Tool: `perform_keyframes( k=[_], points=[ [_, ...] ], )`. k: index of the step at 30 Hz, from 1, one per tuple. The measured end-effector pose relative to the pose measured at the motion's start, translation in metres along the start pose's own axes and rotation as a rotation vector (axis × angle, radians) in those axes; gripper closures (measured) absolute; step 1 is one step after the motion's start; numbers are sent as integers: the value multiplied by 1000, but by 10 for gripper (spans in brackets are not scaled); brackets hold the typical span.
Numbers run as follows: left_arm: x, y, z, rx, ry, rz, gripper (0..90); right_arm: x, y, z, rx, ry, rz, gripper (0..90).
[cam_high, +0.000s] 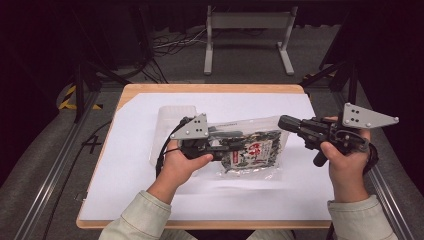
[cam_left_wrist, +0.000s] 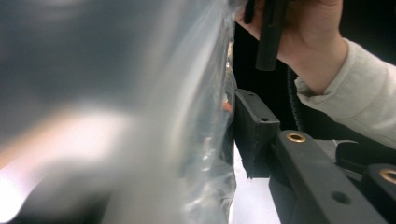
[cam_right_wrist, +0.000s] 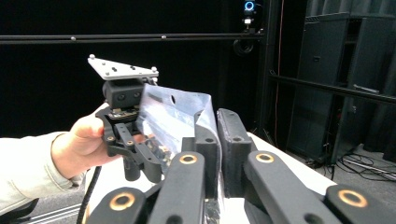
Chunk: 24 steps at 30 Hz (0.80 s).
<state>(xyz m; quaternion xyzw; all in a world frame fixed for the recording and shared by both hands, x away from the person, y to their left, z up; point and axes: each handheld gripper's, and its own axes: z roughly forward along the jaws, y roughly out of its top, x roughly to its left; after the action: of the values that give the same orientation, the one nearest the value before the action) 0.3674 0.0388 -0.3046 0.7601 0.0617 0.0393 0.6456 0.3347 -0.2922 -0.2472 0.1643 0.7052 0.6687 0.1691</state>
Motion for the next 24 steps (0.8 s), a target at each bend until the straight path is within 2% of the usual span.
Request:
perform_keyframes(
  k=[8, 13, 17, 20, 24],
  points=[
    [-4, 5, 2, -11, -12, -12, 730, 0, 2, -4, 1, -31, -11, 810],
    [-7, 7, 1, 6, 10, -5, 734, 3, 3, -5, 34, -73, -37, 708],
    [-6, 7, -1, 0, 9, -19, 735, 3, 3, -8, 47, -82, -37, 646],
    [-4, 9, -5, -14, 17, -21, 734, 0, 0, -13, 59, -107, -28, 563],
    [-3, 13, -11, -34, 39, -24, 734, -2, -3, -17, 60, -132, -30, 526]
  ],
)
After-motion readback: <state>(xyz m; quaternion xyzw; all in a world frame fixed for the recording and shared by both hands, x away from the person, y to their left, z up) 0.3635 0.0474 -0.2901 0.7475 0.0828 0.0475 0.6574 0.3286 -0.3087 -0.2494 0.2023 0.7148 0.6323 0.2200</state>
